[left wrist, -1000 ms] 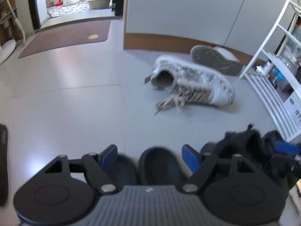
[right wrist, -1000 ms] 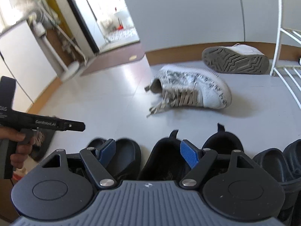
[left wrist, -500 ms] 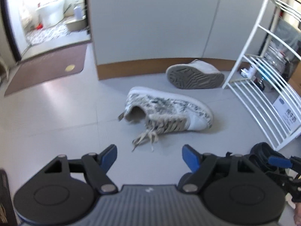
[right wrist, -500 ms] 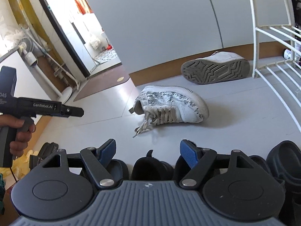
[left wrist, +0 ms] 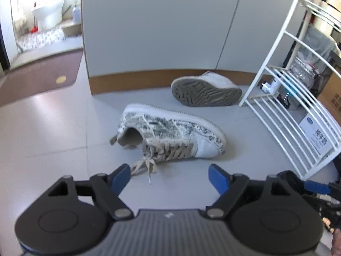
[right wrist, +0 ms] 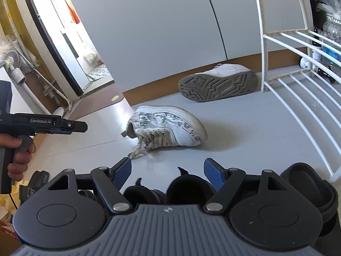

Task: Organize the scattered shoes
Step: 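Lower the left gripper onto the sneaker collar and close it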

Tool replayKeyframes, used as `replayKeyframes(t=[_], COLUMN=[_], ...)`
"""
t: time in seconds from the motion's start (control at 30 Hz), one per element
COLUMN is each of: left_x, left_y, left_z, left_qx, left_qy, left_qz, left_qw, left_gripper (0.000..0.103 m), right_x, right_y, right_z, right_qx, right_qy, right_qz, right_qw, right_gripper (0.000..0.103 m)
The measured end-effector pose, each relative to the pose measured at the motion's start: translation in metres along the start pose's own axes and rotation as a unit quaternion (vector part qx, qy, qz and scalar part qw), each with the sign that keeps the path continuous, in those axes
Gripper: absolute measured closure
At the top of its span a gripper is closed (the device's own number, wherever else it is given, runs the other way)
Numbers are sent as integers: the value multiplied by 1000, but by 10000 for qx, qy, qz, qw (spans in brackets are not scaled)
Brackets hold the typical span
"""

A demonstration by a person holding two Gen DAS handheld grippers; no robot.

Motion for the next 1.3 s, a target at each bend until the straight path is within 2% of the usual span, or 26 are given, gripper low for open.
replayKeyframes(t=[0.1, 0.3, 0.37, 0.5, 0.7, 0.87, 0.9, 0.97, 1.1, 1.2, 1.3], left_x=[9, 18, 24, 34, 47, 72, 78, 97, 128, 154, 167], left_y=[-1, -10, -14, -12, -20, -16, -15, -9, -2, 0, -1], left_z=[-1, 4, 7, 8, 14, 3, 0, -8, -15, -16, -16], left_qx=[-91, -430, -643, -520, -666, -379, -318, -181, -175, -110, -148], left_qy=[40, 365, 191, 157, 114, 307, 354, 488, 303, 111, -37], left_qz=[-12, 98, 193, 177, 121, 130, 174, 596, 600, 341, 456], left_qw=[10000, 9984, 9976, 9984, 9976, 9987, 9987, 9969, 9976, 9993, 9988], left_gripper=[21, 21, 21, 21, 22, 23, 23, 25, 27, 28, 27], right_x=[0, 3, 4, 8, 12, 14, 14, 13, 11, 10, 8], right_y=[4, 10, 12, 14, 11, 14, 14, 14, 19, 23, 26], right_z=[5, 9, 9, 9, 10, 11, 11, 13, 16, 18, 18], right_qx=[1, -50, -86, -65, -151, -105, -113, -120, -83, -58, -29], right_qy=[-70, -131, -153, -172, -189, -240, -250, -270, -300, -316, -318], right_qz=[69, 196, 258, 331, 362, 395, 397, 405, 448, 485, 492], right_qw=[10000, 9997, 9995, 9993, 9990, 9989, 9988, 9987, 9985, 9983, 9983], right_gripper=[23, 23, 23, 23, 23, 23, 23, 23, 23, 23, 23])
Point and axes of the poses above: each gripper's, at about its wrist camera, not at the fingertips, and x roughly the way its jaws point, y to its right, z to its underside, the point moved 4 cm from there along x, roughly the way its jaws point, and after that the axes turned 15 degrees about -z, right-handed, at the moved point
